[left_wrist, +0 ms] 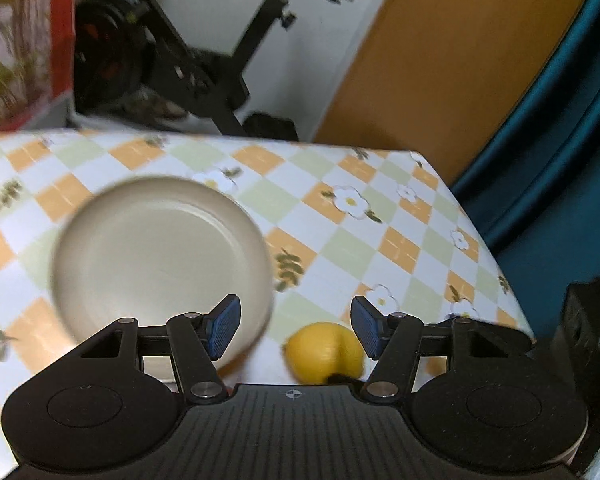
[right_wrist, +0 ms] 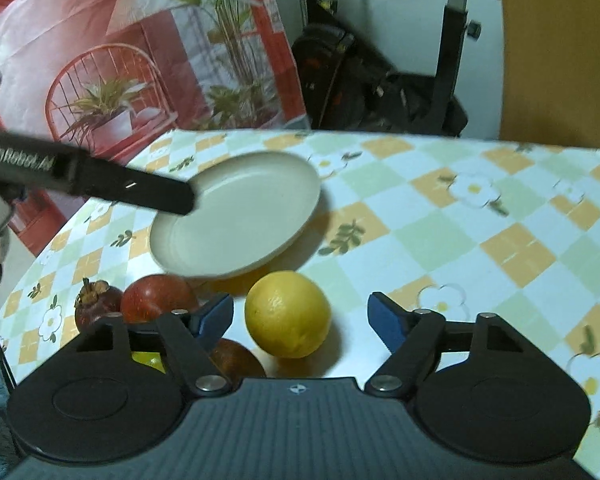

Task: Organize fruits
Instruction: 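Move the left gripper toward the yellow lemon beside the plate, then close the left gripper on the yellow lemon and lift it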

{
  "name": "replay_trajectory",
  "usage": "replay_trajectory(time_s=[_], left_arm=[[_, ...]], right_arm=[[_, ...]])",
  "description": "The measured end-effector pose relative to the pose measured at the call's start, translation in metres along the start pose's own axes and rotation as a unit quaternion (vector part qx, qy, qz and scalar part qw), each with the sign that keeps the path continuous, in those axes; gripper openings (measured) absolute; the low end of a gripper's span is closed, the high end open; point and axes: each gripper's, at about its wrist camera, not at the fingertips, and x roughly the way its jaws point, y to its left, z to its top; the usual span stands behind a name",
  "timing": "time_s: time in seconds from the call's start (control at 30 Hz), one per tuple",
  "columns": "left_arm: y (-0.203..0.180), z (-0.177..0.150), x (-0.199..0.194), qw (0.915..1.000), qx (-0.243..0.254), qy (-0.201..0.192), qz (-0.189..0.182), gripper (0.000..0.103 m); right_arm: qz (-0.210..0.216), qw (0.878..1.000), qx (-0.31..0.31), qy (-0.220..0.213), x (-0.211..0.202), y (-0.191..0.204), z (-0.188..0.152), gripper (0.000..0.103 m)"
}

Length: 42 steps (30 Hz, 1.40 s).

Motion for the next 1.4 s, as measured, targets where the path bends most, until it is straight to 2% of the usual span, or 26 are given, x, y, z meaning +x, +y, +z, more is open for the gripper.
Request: replay_trajectory(time_s=[0.23, 0.6, 0.8, 1.07, 1.23, 1.4], left_arm=[[0.001, -0.006, 0.035, 0.9978, -0.025, 0.059, -0.018, 0.062], [-0.004, -0.014, 0.059, 0.9944, -0.036, 0.094, -0.030, 0.061], [-0.003, -0.015, 0.058, 0.9946, -0.045, 0.088, -0.033, 0.061], [0.006, -0.006, 0.026, 0.9973, -0.043, 0.046, -0.038, 0.061], [0.034, 0.003, 0.004, 0.9976, -0.063, 0.015, -0.026, 0.060], [0.075, 0.012, -0.008, 0.9957, -0.093, 0.003, -0.005, 0.060]], right_arm=[[0.012, 0.999, 0.044, 0.008, 0.014, -0.002, -0.005, 0.061], [0.021, 0.996, 0.088, 0.004, 0.019, -0.006, -0.010, 0.059], [0.019, 0.995, 0.100, 0.002, 0.019, -0.003, -0.010, 0.059], [0.015, 0.998, 0.066, -0.010, 0.008, 0.013, 0.004, 0.059], [0.043, 0.998, 0.046, -0.006, 0.019, 0.027, 0.030, 0.059], [0.066, 0.998, -0.001, 0.006, 0.051, 0.053, 0.057, 0.059]])
